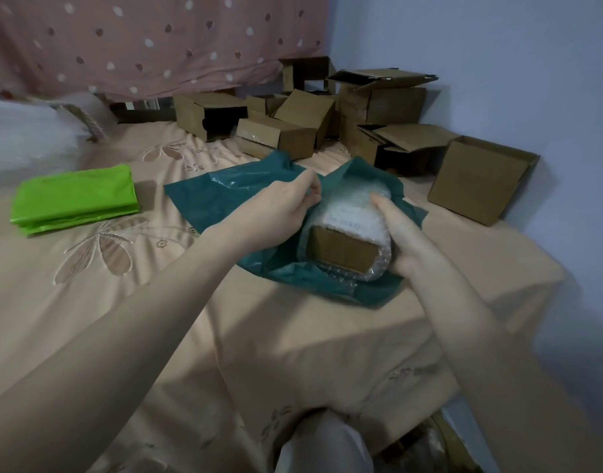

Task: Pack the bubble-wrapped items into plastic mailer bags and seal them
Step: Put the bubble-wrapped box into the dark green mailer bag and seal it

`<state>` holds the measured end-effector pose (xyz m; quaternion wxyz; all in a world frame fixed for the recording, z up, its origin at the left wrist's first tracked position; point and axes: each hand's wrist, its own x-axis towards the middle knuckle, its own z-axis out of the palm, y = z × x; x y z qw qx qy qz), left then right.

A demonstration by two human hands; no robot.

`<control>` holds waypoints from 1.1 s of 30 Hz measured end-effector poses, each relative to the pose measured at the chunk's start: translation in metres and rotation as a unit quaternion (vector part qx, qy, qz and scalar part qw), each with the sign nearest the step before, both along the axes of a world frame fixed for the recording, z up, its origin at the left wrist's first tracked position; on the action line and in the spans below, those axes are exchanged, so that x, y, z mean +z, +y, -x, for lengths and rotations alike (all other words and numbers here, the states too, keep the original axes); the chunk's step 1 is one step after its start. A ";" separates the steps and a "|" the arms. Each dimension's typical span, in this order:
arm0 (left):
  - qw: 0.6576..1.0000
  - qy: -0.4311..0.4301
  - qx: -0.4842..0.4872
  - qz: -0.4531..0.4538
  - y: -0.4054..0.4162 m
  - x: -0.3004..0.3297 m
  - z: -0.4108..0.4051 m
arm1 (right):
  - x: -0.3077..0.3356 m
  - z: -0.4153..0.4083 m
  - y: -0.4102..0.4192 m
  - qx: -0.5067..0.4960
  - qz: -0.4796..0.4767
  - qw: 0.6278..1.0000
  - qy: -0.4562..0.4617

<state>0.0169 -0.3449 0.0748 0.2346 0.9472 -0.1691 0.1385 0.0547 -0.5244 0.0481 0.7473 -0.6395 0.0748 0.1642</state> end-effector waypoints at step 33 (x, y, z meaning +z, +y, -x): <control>0.981 -0.121 0.150 -0.036 0.018 -0.020 -0.007 | 0.009 -0.005 -0.013 -0.253 0.274 0.817 -0.441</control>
